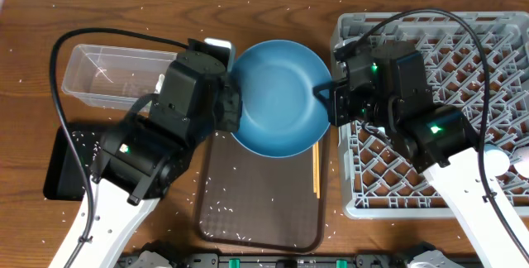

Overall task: Sort waste into correct bins and load items into the dishwasher rack
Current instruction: 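Pass the blue plate from the left gripper to the right gripper, then carry the blue plate into the dish rack and stand it upright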

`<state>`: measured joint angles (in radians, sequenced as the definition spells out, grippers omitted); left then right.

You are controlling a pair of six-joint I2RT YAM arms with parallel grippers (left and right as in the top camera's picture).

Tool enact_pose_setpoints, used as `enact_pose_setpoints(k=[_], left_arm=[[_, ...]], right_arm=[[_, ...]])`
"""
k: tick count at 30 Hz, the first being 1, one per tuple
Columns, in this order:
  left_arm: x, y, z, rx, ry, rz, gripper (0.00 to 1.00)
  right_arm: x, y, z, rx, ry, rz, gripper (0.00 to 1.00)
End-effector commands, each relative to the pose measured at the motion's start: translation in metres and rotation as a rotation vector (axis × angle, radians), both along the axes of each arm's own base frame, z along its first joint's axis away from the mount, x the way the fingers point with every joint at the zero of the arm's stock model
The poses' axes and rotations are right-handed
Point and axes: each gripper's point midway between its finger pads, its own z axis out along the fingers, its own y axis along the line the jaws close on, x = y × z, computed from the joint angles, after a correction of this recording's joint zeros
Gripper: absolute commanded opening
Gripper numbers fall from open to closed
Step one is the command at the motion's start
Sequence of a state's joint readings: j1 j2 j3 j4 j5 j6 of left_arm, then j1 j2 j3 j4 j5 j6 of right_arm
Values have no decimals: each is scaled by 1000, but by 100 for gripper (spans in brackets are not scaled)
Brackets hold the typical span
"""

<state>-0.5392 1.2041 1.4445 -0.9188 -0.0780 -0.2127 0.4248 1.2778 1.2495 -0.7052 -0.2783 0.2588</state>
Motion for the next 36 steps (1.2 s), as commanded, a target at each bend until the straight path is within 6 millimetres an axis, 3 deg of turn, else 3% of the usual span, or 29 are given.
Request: enact_pose_setpoints(k=[1,6,9,12,15,22,27,31,36], left_arm=[[-6,-17,10,-42,-15,-63,6],[-5,-17,10,-42,-19,-61,17],[-4,-17,11,-44,-22,-62,38],[-4,-17,12,-46,-26,-61,39],[-3,-18,13,-50,-32,-62,59],[-2,-18,14,-52,-35,-61,62],[-2,-18,14,-52,-36,-61,63],[-2,-18,14,-51,-35,-61,64],[-2,-18,13,-29,-43,-82,66]], right_arm=[[-1,1,5,-11,-29,2,1],[5,-10,5,-52,-52,-54,1],[12,-34,7,-108,-76,-172,1],[14,-52,11,-152,-100,-250,1],[13,-73,15,-204,-119,-343,1],[-3,-192,35,-519,-202,-841,1],[-29,-278,71,-757,-289,-1224,1],[-47,-321,101,-872,-363,-1479,1],[-35,-346,122,-1117,-335,-1466,1]])
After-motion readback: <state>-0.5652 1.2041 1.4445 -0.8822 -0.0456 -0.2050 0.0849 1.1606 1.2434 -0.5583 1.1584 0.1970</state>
